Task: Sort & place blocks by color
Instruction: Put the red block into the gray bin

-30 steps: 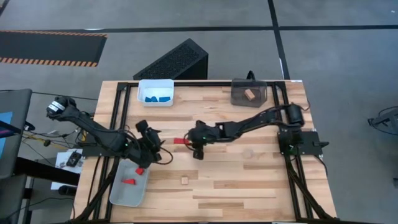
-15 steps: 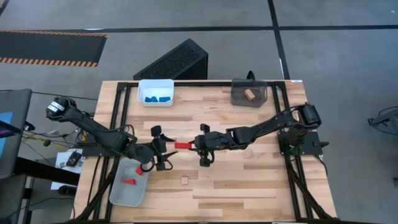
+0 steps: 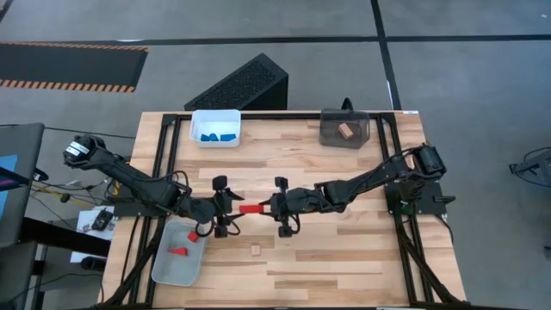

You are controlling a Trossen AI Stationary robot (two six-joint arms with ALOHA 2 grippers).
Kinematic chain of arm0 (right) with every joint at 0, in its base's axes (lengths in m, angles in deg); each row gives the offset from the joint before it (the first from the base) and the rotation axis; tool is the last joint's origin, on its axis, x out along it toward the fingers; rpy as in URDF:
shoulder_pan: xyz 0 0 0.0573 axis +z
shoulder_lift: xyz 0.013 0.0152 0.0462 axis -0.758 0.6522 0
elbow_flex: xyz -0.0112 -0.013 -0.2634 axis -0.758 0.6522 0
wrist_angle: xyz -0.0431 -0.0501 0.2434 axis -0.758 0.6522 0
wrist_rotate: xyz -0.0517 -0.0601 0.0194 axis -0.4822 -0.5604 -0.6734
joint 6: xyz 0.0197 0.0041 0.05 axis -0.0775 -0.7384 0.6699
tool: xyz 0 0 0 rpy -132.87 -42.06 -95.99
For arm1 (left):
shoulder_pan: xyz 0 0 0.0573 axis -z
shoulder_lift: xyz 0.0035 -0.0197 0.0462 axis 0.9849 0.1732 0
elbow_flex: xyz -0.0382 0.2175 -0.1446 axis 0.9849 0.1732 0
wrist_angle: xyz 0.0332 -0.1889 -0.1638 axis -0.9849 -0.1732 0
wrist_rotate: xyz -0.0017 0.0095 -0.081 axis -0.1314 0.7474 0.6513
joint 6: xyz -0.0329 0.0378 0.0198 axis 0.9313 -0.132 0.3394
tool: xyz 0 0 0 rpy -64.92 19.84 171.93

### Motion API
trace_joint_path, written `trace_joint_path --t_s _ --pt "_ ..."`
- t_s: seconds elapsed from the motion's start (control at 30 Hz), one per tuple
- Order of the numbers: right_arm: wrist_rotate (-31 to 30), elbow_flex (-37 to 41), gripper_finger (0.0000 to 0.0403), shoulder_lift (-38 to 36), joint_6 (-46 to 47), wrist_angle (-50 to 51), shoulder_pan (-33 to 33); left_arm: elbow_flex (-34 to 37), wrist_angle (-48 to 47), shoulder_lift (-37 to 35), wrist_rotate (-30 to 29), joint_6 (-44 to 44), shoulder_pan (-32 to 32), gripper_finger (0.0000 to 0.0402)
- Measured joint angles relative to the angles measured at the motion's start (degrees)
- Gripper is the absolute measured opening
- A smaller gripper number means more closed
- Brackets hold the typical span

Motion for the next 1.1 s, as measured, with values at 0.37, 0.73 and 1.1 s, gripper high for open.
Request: trace_joint_path --t_s 0.37,0.73,1.1 --pt "-1.36 -0.02 0.0102 0.00 0.51 0.31 -0.03 -0.02 3.83 0.13 0.04 -3.88 1.14 0.0176" --pt "-1.40 -0.02 0.0102 0.00 0.39 0.31 -0.05 -0.02 3.65 0.13 -1.72 -3.69 1.15 0.0133" --pt "-1.34 -0.05 0.0168 0.05 6.68 6.45 -1.91 -0.11 -3.79 0.10 -0.83 -0.26 1.11 0.0081"
